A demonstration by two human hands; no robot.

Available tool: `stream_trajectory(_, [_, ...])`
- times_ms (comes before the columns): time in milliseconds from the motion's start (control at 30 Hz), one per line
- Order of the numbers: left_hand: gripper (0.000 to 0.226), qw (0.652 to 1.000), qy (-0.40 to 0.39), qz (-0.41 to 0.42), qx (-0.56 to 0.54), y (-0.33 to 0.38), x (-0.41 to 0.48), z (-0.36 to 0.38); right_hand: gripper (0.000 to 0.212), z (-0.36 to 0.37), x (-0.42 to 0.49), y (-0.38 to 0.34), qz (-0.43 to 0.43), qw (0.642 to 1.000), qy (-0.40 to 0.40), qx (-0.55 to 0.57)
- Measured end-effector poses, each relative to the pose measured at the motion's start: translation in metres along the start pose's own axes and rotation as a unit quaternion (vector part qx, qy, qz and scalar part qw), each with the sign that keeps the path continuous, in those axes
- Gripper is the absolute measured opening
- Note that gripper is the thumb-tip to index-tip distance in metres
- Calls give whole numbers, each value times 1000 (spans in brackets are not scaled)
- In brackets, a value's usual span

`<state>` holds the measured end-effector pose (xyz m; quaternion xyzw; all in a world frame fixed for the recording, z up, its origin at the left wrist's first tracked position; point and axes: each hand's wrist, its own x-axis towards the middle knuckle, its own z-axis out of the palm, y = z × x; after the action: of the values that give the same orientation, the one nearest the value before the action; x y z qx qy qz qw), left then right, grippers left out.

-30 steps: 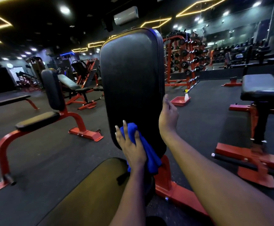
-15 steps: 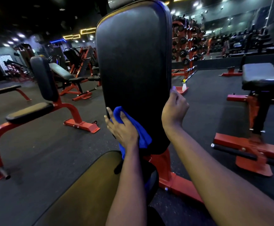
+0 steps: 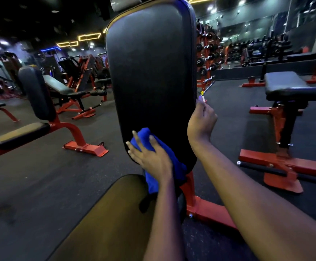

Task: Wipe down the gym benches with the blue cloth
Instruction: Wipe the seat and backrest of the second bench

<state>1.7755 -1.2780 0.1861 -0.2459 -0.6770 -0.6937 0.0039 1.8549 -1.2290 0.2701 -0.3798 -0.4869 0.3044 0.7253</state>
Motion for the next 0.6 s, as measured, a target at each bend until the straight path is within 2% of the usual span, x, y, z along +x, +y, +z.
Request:
stream_trajectory(167, [60,998,-42,48,23,-21,43,-11,54,0,2,-1,-2,1000,9,-5])
stream_trajectory(200, [60,999,-35,31,26,-26,64,-17,55,1,1,-1,-3,1000,12,-8])
stream_trajectory(267, [59,998,-29,-60,5,-30,104,-25,55,1,1,0,-11,1000,15,-16])
stream_trajectory(333, [58,992,-19,-120,-21,-31,113,-26,55,2,0,0,-14,1000,13,-23])
stream_trajectory(467, [58,999,-16,-33,-16,-16,24,-12,52,1,0,0,-10,1000,11,-17])
stream_trajectory(533, [60,999,-36,-33,-9,-15,-16,-6,49,2,0,1,-10,1000,12,-11])
stream_trajectory(600, [61,998,-48,-28,-7,-16,-17,-2,47,2,0,2,-3,1000,10,-10])
